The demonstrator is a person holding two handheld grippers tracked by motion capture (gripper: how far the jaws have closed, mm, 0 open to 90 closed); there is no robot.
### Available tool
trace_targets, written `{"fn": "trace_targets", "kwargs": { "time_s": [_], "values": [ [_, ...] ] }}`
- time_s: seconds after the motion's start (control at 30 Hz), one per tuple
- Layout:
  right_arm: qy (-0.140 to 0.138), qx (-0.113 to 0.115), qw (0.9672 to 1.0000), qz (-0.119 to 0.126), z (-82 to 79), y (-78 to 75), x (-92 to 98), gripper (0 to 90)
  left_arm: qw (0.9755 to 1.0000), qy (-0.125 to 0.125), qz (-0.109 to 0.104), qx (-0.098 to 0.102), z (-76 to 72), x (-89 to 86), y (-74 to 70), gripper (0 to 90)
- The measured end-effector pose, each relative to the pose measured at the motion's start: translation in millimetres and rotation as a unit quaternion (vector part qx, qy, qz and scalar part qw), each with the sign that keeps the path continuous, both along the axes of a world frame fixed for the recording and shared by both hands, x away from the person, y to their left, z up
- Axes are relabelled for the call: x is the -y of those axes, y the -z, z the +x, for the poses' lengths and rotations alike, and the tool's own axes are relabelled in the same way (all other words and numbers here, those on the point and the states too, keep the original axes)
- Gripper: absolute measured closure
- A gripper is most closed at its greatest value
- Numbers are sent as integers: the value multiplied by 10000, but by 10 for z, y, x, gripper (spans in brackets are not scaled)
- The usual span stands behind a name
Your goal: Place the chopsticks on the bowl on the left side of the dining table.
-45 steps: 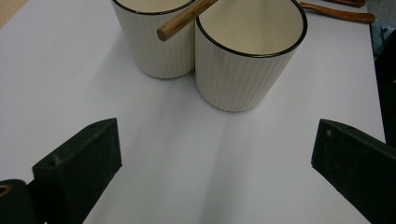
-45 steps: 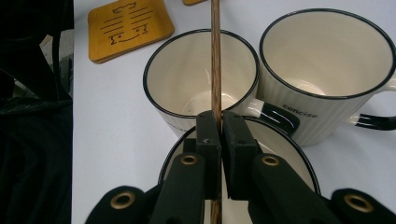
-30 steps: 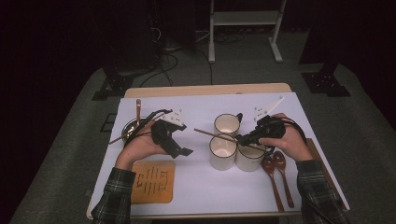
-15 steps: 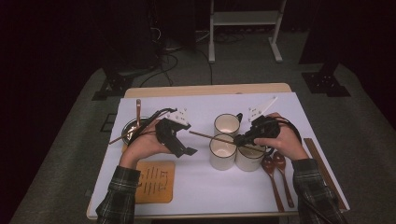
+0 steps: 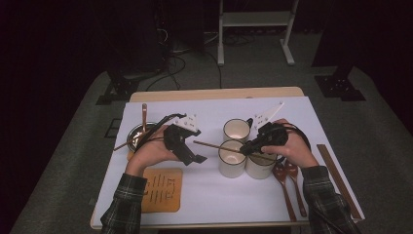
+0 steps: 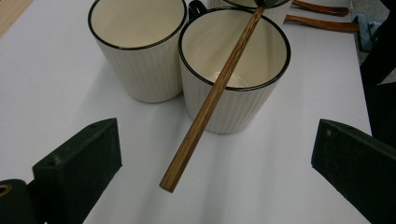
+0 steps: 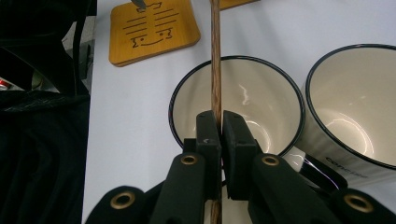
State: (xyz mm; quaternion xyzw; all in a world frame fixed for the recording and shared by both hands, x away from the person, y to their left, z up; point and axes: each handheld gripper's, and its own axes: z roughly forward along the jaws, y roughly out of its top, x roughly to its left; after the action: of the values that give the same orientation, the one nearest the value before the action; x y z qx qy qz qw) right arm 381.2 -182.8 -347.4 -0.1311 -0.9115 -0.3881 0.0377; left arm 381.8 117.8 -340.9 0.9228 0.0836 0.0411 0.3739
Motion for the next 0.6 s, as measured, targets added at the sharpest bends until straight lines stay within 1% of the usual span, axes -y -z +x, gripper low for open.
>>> {"fn": "trace_targets", "kwargs": {
  "time_s": [0.13, 0.23, 0.27, 0.4, 0.6],
  "values": [
    [-31, 21, 10000, -14, -2, 3, -12, 854, 10000, 58, -47, -30, -21, 27, -9, 8],
    [-44, 45, 10000, -20, -12, -10, -20, 854, 9999, 105, -29, 7, -36, 51, -22, 8],
    [-56, 60, 10000, -22, -13, -13, -22, 854, 9999, 132, -49, 28, -39, 55, -26, 36],
    [-59, 40, 10000, -29, -22, -20, -35, 854, 9999, 119, -94, 54, -47, 66, -38, 43],
    [-129, 40, 9999, -47, -23, -32, -102, 854, 9998, 174, -74, 39, -61, 94, -45, 55]
  ]
}}
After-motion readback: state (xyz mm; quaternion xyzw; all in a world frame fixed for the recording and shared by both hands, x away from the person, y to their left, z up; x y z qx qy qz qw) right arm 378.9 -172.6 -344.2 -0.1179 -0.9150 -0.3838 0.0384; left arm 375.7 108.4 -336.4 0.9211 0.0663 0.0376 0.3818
